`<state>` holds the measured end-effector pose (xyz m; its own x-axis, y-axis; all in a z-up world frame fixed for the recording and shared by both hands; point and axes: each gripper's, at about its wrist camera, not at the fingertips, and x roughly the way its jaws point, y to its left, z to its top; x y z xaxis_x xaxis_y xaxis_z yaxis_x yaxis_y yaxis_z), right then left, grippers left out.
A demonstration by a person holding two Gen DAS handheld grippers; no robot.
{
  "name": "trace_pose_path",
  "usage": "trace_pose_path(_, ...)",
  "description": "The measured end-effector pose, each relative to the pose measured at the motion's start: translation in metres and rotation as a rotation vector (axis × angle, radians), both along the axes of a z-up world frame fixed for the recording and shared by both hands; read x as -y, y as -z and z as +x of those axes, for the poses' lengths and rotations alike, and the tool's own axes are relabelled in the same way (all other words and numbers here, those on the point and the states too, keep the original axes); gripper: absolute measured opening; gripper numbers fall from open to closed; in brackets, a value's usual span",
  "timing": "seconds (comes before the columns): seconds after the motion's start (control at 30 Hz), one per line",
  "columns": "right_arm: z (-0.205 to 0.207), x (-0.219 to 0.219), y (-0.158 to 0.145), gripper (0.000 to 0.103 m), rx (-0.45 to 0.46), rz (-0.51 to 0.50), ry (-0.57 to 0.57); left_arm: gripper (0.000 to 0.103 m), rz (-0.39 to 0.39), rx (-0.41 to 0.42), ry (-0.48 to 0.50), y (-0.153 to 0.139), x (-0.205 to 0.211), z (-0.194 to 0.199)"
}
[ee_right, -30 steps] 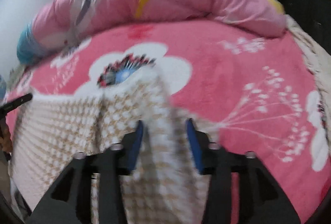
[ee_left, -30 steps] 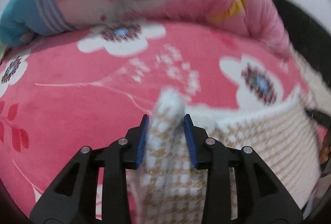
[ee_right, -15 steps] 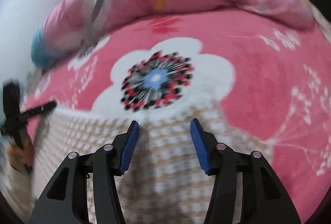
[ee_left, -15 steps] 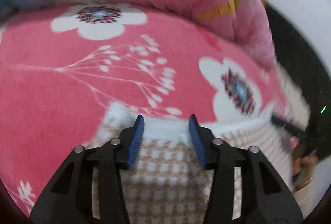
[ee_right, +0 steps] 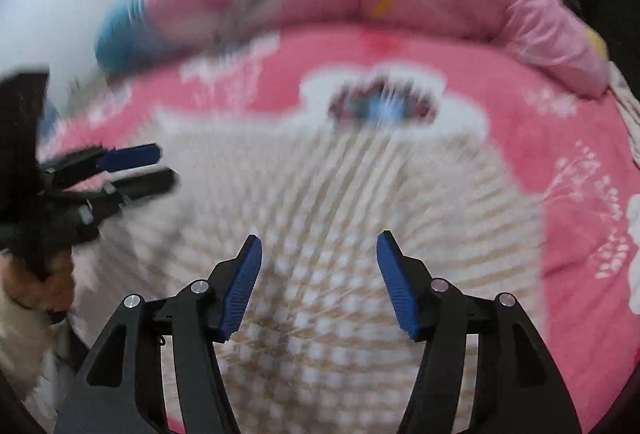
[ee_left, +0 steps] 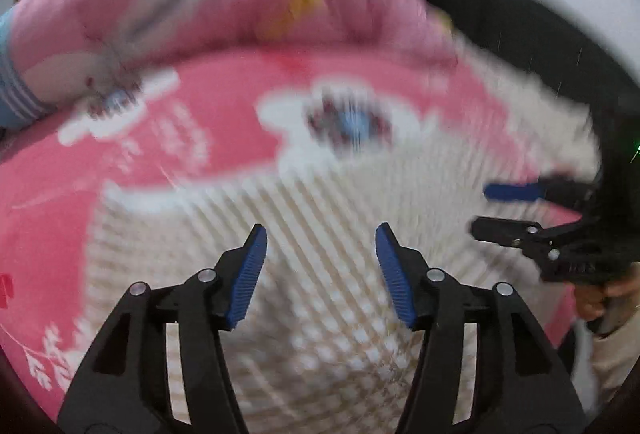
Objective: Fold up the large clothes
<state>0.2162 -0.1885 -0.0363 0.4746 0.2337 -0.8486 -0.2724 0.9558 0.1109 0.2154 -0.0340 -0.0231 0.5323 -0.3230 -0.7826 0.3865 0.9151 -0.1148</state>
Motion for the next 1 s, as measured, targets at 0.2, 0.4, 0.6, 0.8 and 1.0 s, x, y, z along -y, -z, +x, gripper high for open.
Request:
trace_pose_path(0.2, -0.024, 0.002, -0.016, 0.061, 0.008, -0.011, 0.034, 0.055, 0.014, 0.028, -0.049, 0.003, -0.007, -0.023)
trace_pose_path(0.4, -0.09, -0.005, -0.024, 0.062, 0.049, 0.022, -0.032, 0.059, -0.007, 0.054, 0.033, -0.004, -0.011, -0.089)
trace_pose_path(0.6, -0.092, -0.008, 0.004, 0.066, -0.006, -0.001, 0.042, 0.061, 0.048, 0.025, -0.057, 0.026, -0.009, -0.096)
trace_pose_path(0.8, -0.141, -0.008, -0.006, 0.066, 0.064, -0.066, -0.011, 0.061, 0.015, 0.057, -0.121, 0.012, -0.046, -0.143)
trace_pose_path(1.0, -0.144, 0.015, 0.002, 0.069, 0.021, 0.015, 0.056, 0.061, -0.002, 0.042, -0.184, 0.026, -0.056, -0.157)
